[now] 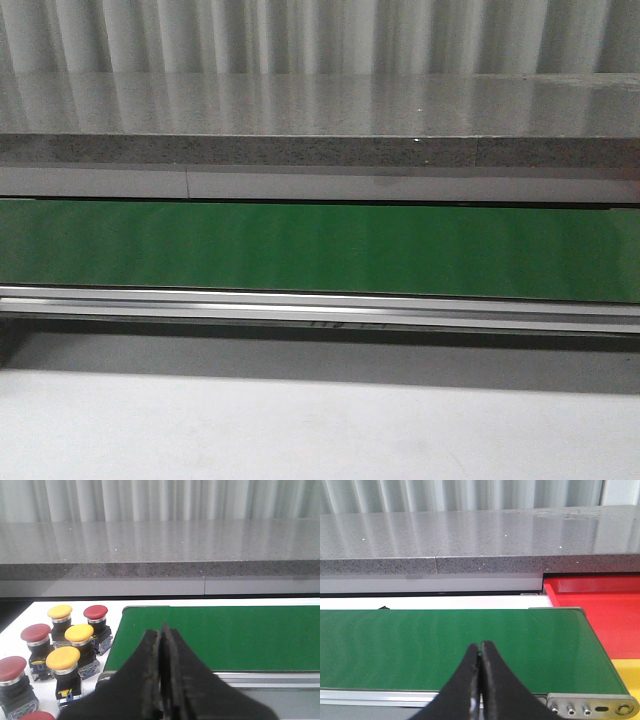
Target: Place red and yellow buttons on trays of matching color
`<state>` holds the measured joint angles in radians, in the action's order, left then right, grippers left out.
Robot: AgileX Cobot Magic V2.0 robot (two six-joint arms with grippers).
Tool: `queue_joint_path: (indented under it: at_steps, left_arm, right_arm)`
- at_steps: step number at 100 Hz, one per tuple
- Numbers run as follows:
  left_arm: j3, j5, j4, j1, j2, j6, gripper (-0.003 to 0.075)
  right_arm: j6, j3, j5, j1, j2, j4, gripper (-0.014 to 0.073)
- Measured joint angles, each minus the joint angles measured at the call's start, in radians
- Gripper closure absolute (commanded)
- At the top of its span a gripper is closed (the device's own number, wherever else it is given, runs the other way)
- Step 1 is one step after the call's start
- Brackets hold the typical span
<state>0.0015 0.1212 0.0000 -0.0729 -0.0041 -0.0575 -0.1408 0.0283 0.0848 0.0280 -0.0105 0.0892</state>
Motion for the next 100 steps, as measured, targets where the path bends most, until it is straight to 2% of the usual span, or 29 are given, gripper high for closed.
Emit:
queue_joint_path:
  at_steps: [24,35,53,72,79,94,100]
  left_arm:
    - [0.0,-0.03,0.0,0.0,0.0,0.0,0.0741]
    - [-0.005,-0.003,0.0,0.0,0.0,0.0,0.0741]
    - [-0.13,0.129,-0.137,0.0,0.013,0.018,0.0741]
    - [-0.313,0.353,-0.102,0.0,0.151,0.021,0.0729]
    - [-0.373,0.422,-0.05,0.0,0.218,0.021,0.0656]
    - [-0.483,0.509,0.032,0.0,0.367,0.021,0.0337]
    - [-0.523,0.516,0.043,0.0,0.426,0.03,0.0285]
  right_arm:
    - [0.0,0.0,0.0,0.0,0.0,0.0,0.0659]
    - [0.0,0.0,0.0,0.0,0.0,0.0,0.0659]
    - [0.0,0.0,0.0,0.0,0.0,0.0,0.0659]
    - [0.0,0.0,0.0,0.0,0.0,0.0,0.0659]
    - [0.0,0.0,0.0,0.0,0.0,0.0,0.0659]
    - [0.0,0.0,0.0,0.0,0.0,0.0,0.0659]
    - [0.0,0.0,0.0,0.0,0.0,0.0,0.0659]
